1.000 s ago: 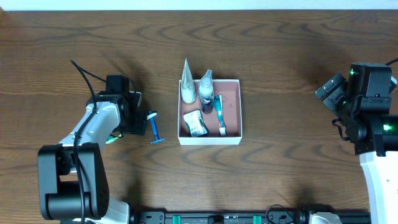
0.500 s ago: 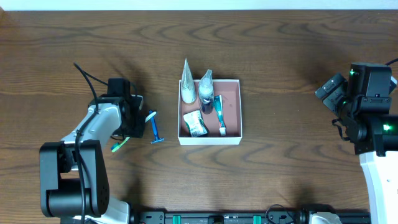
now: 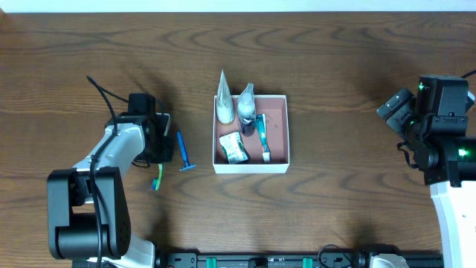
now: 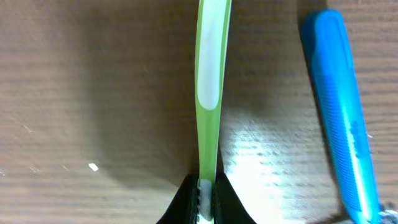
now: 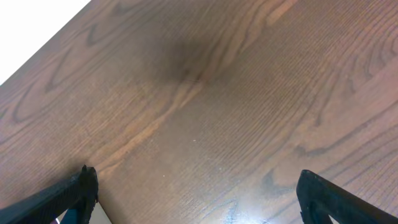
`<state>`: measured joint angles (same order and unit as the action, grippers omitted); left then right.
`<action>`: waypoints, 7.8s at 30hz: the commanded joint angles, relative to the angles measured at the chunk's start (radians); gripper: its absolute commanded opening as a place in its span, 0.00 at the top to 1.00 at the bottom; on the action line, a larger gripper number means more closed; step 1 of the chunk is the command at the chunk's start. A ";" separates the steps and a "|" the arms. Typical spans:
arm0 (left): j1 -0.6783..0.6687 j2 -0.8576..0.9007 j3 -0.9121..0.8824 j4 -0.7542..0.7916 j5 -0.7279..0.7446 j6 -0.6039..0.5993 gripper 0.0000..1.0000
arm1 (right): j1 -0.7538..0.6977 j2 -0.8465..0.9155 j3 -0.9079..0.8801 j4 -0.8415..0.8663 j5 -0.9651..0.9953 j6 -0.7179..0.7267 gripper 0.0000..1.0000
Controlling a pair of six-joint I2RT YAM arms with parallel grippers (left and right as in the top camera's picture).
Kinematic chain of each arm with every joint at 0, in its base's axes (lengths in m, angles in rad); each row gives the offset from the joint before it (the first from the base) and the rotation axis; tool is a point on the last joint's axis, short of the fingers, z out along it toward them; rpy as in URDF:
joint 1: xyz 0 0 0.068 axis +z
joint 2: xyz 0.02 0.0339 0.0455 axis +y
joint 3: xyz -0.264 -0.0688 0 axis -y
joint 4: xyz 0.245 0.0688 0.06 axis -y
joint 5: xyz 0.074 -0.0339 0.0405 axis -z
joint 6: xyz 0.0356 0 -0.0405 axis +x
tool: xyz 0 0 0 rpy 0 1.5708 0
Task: Pack container
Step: 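Lift the toothbrush and carry it over the box with the left gripper, then lower the toothbrush upright into the box beside the toothpaste and release, then move the left gripper to the blue razor and grasp its handle, then lift the blue razor and carry it over the box with the left gripper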
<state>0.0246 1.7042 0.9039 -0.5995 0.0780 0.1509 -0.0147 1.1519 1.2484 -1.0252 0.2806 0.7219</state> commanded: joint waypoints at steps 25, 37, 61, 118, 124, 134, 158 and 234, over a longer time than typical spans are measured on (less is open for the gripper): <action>-0.569 -0.449 0.423 -0.019 0.055 -0.545 0.94 | -0.005 0.000 0.008 0.000 0.007 -0.013 0.01; -0.782 -0.125 0.423 0.117 -0.184 -0.690 0.94 | -0.005 0.000 0.008 0.000 0.007 -0.013 0.01; -0.784 0.093 0.422 0.082 -0.138 -0.715 0.94 | -0.005 0.000 0.008 0.000 0.006 -0.013 0.01; -0.828 0.093 0.393 0.082 -0.143 -0.713 0.87 | -0.005 0.000 0.008 0.000 0.006 -0.013 0.01; -0.827 0.093 0.393 0.082 -0.143 -0.710 0.83 | -0.005 0.000 0.008 0.000 0.007 -0.013 0.01; -0.815 0.083 0.399 0.077 -0.183 -0.631 0.83 | -0.005 0.000 0.008 0.000 0.007 -0.013 0.01; -0.348 -0.375 0.320 -0.472 -0.212 -0.525 0.57 | -0.005 0.000 0.008 0.000 0.006 -0.013 0.01; -0.277 -0.360 0.075 -0.058 -0.075 -0.489 0.94 | -0.005 0.000 0.008 0.000 0.006 -0.013 0.01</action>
<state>-0.2562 1.4509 0.9501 -0.6453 -0.0517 -0.3996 -0.0147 1.1519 1.2484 -1.0252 0.2810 0.7219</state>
